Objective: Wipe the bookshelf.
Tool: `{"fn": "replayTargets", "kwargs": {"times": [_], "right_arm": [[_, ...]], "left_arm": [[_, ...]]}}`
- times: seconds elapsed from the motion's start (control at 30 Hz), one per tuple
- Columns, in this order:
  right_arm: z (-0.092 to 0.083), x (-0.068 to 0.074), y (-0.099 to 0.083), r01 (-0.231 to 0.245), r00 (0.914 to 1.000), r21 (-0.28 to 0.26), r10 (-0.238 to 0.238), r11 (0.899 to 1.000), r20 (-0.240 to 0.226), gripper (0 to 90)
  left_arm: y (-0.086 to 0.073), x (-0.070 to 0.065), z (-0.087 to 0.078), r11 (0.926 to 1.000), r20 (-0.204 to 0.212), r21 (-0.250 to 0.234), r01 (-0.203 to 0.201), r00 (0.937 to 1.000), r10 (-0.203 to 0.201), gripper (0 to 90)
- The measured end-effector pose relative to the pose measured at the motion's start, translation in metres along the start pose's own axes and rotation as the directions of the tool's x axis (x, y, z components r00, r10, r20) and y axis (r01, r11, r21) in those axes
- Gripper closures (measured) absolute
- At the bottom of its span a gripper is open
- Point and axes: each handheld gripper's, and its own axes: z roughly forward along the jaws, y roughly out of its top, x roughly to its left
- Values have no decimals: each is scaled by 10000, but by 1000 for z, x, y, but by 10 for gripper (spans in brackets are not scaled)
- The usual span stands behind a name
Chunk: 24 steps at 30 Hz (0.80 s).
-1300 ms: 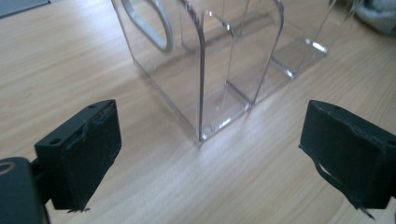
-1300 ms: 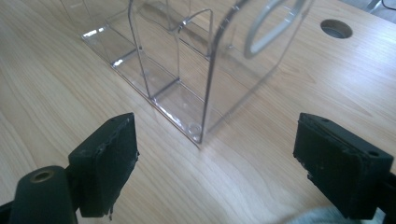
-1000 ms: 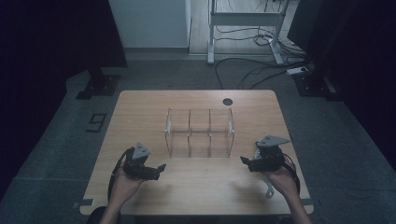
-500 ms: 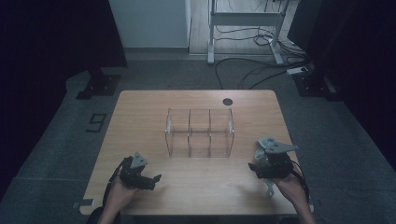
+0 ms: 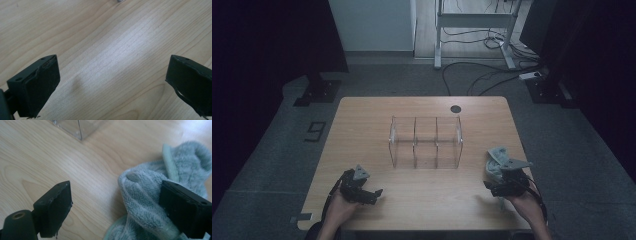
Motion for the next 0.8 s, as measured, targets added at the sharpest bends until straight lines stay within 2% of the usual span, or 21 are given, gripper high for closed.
{"fn": "replayTargets", "kwargs": {"times": [0.17,0.27,0.4,0.43,0.5,0.6,0.8], "right_arm": [[12,-3,-9,-4,9999,504,10,9987,-125,96],[18,-3,-14,212,9996,684,-197,9974,-223,67],[27,4,-18,816,9966,919,-826,9924,76,0],[30,7,-18,1032,9942,1097,-1058,9886,183,0],[33,13,-18,1618,9835,1462,-1717,9759,574,0],[34,14,-17,1442,9863,1467,-1541,9786,583,0],[34,12,-18,1457,9866,1410,-1544,9792,526,0]], "left_arm": [[-2,1,4,9993,50,375,51,10000,-53,0],[-4,2,7,9979,129,634,128,9998,-136,0],[-6,2,12,9944,281,1030,232,9993,-262,0],[-6,2,12,9945,277,1025,224,9993,-254,0],[-6,2,12,9943,262,1036,240,9993,-269,0],[-7,2,12,9946,264,1003,254,9993,-282,0],[-6,2,13,9952,222,941,285,9993,-307,0]]}}
